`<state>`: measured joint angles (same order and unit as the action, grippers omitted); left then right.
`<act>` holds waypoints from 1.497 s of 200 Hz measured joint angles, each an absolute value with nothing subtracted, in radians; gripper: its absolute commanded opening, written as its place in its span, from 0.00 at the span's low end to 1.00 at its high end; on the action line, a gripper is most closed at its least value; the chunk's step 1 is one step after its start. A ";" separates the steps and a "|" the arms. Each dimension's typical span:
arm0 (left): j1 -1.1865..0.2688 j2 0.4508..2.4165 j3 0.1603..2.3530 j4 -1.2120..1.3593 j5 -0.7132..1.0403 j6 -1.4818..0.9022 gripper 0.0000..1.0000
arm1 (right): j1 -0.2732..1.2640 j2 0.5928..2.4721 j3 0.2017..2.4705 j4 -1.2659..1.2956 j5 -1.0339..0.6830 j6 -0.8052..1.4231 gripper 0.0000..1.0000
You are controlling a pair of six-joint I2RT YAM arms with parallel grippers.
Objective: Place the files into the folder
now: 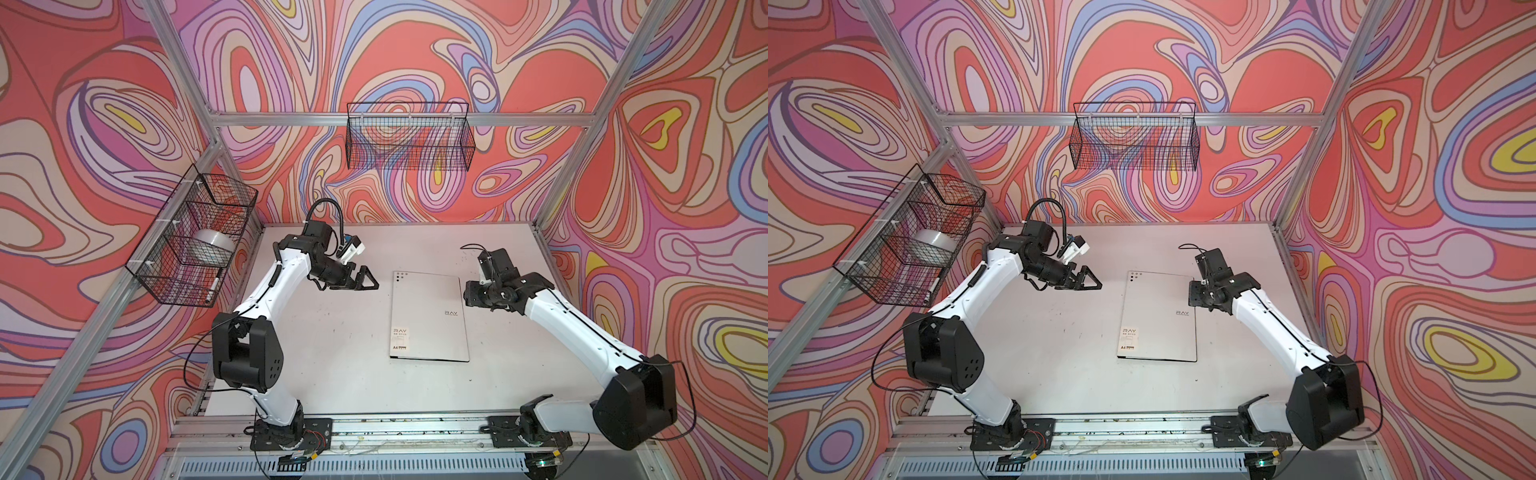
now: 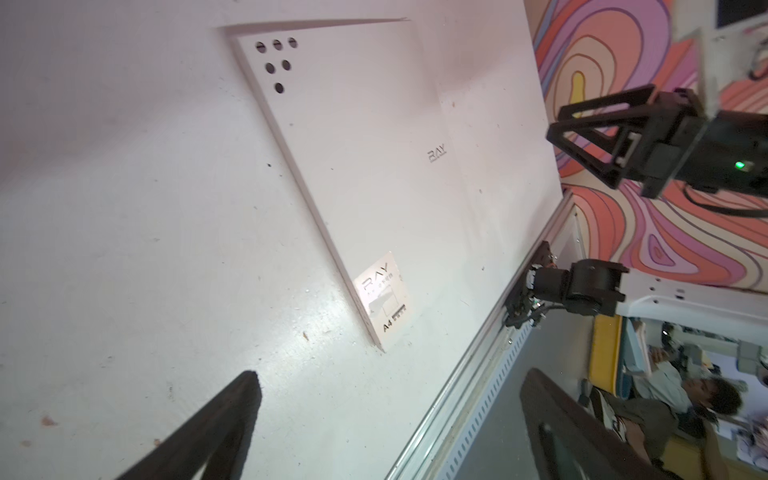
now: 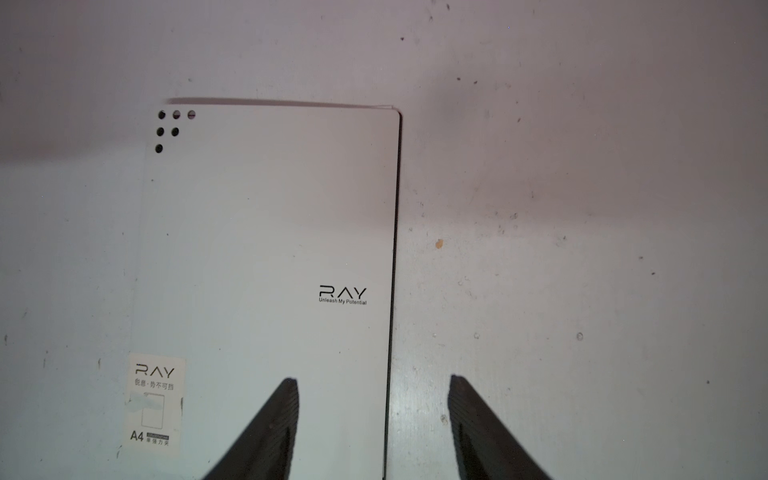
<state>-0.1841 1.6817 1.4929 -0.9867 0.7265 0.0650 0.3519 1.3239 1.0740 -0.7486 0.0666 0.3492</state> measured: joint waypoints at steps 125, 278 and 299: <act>-0.148 1.478 0.760 0.056 -0.078 -0.003 1.00 | 0.216 1.136 0.456 0.166 0.292 0.053 0.99; -0.011 1.374 0.396 0.572 0.055 -0.015 1.00 | 0.008 1.621 0.296 1.088 0.157 0.068 0.98; 0.005 1.440 0.347 0.758 0.060 -0.012 1.00 | 0.005 1.716 0.297 1.154 0.133 0.067 0.98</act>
